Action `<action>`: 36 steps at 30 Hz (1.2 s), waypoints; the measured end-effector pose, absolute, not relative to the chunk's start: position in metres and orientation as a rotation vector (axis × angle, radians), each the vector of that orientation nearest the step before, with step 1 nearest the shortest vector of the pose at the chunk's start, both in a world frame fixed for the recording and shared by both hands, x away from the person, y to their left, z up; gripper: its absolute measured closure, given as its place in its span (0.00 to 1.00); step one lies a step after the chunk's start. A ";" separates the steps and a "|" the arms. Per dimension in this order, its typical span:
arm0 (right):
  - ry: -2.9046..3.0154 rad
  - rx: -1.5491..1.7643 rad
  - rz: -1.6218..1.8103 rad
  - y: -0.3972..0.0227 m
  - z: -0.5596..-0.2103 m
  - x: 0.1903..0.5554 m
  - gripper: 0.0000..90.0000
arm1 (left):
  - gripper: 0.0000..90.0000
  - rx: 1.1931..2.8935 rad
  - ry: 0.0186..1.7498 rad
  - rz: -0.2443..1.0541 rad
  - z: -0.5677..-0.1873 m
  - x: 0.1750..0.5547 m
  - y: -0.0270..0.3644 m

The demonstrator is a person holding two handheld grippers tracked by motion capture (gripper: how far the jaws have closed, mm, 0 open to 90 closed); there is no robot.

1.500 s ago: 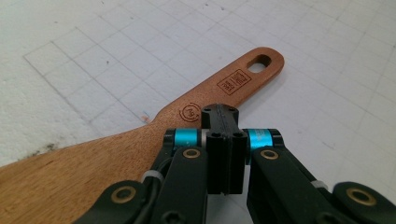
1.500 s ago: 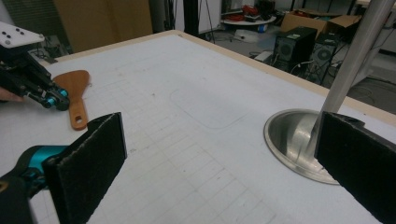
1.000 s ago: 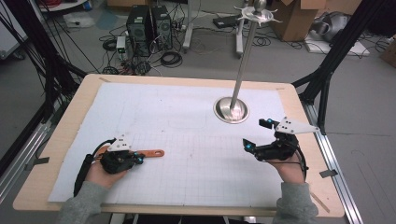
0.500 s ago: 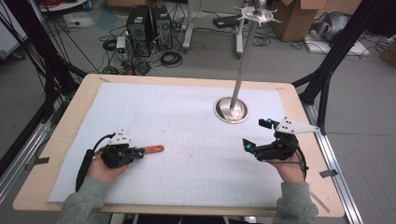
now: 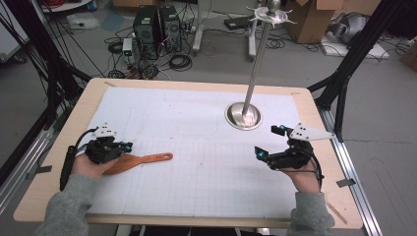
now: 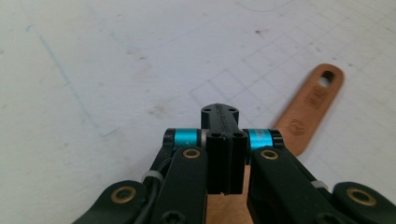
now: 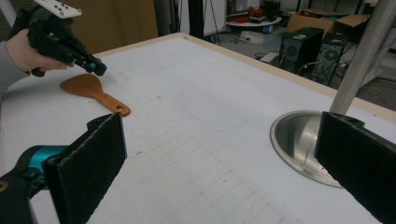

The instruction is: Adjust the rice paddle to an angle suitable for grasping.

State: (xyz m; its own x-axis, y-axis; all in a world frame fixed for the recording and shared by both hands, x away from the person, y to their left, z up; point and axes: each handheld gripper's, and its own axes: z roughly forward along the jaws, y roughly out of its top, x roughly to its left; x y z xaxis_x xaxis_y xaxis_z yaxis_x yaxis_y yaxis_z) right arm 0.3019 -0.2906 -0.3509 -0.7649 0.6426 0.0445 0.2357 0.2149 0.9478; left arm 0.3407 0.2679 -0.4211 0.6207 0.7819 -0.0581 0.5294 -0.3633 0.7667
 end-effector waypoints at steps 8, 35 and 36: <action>2.132 0.821 1.569 -0.292 -0.351 0.302 0.01 | 0.99 2.104 1.096 0.425 -0.432 0.348 0.281; 2.142 0.807 1.557 -0.289 -0.352 0.303 0.01 | 0.99 2.136 1.060 0.402 -0.436 0.301 0.287; 2.143 0.812 1.559 -0.288 -0.352 0.303 0.01 | 0.99 2.137 1.055 0.402 -0.436 0.298 0.287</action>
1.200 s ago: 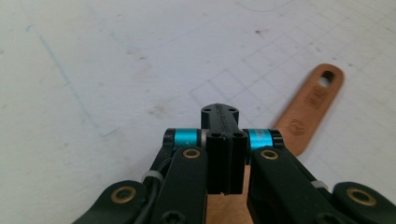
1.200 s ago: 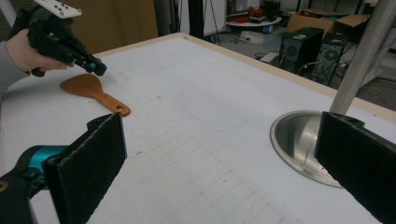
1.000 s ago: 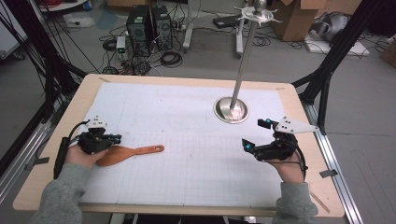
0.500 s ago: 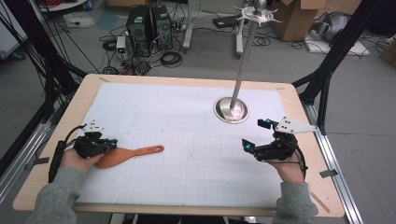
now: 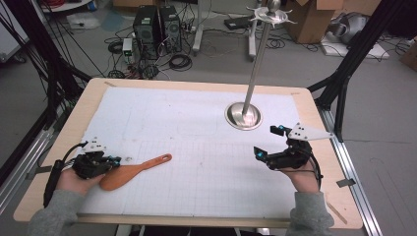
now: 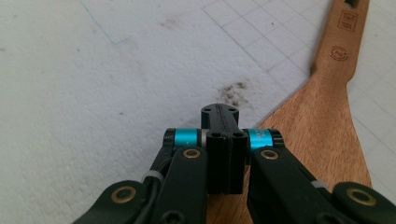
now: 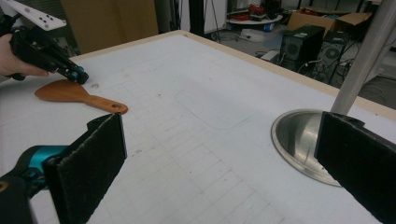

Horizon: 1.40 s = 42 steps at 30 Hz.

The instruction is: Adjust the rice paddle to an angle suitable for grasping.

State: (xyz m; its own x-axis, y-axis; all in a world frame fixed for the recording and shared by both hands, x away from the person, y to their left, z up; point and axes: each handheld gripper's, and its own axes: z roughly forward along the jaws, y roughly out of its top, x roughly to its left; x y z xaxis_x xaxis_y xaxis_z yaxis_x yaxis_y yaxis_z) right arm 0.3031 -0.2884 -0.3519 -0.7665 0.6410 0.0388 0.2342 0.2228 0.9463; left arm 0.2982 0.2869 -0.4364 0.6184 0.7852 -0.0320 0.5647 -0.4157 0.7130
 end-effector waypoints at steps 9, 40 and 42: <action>2.140 0.809 1.559 -0.289 -0.351 0.303 0.01 | 0.99 2.141 1.018 0.416 -0.438 0.276 0.284; 2.151 0.800 1.555 -0.287 -0.351 0.303 0.01 | 0.76 2.093 0.886 0.375 -0.410 0.263 0.261; 2.150 0.802 1.556 -0.288 -0.351 0.303 0.01 | 0.68 2.088 0.865 0.374 -0.407 0.265 0.255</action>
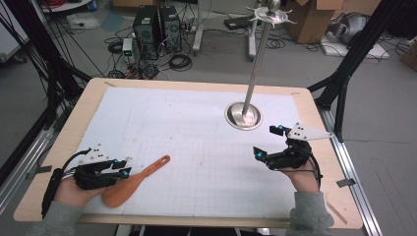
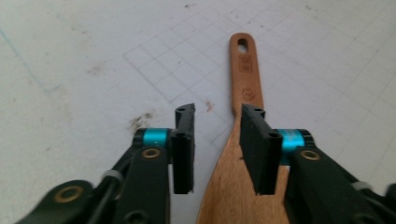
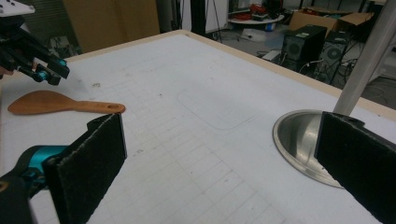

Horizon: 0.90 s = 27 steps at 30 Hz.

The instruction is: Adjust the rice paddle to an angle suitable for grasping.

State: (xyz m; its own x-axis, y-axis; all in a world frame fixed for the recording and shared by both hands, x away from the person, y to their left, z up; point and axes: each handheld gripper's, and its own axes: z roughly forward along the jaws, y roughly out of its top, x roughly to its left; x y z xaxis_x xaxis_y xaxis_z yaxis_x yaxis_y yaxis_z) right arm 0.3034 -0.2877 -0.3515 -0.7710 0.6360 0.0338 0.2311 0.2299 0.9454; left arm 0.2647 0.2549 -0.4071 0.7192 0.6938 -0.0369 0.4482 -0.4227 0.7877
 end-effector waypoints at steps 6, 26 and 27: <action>2.150 0.803 1.557 -0.288 -0.352 0.304 0.01 | 0.44 2.092 0.817 0.392 -0.401 0.271 0.242; 2.141 0.827 1.573 -0.286 -0.352 0.314 0.01 | 0.21 2.190 0.761 0.349 -0.397 0.288 0.213; 2.136 0.818 1.577 -0.287 -0.352 0.314 0.01 | 0.22 2.195 0.762 0.348 -0.399 0.288 0.212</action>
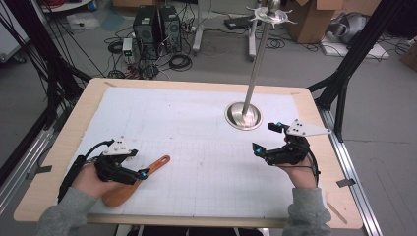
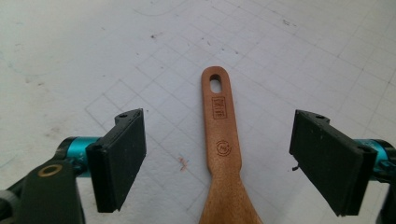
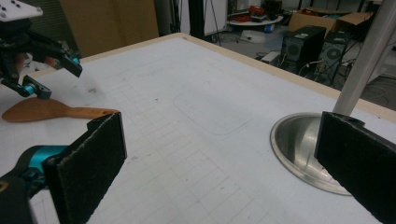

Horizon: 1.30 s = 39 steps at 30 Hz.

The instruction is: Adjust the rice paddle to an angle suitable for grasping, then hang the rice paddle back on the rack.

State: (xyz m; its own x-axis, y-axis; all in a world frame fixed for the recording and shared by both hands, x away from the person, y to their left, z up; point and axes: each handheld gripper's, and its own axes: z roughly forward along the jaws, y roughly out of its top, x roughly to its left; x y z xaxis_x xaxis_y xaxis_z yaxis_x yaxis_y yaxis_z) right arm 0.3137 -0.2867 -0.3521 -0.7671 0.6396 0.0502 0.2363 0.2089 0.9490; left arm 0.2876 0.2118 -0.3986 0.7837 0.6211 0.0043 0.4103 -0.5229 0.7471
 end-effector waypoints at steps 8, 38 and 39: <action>2.129 0.813 1.584 -0.288 -0.350 0.312 0.01 | 0.22 2.233 0.766 0.329 -0.404 0.290 0.204; 2.125 0.816 1.584 -0.291 -0.349 0.309 0.01 | 0.30 2.349 0.808 0.294 -0.431 0.306 0.191; 2.127 0.815 1.584 -0.291 -0.349 0.309 0.01 | 0.31 2.346 0.816 0.289 -0.431 0.306 0.191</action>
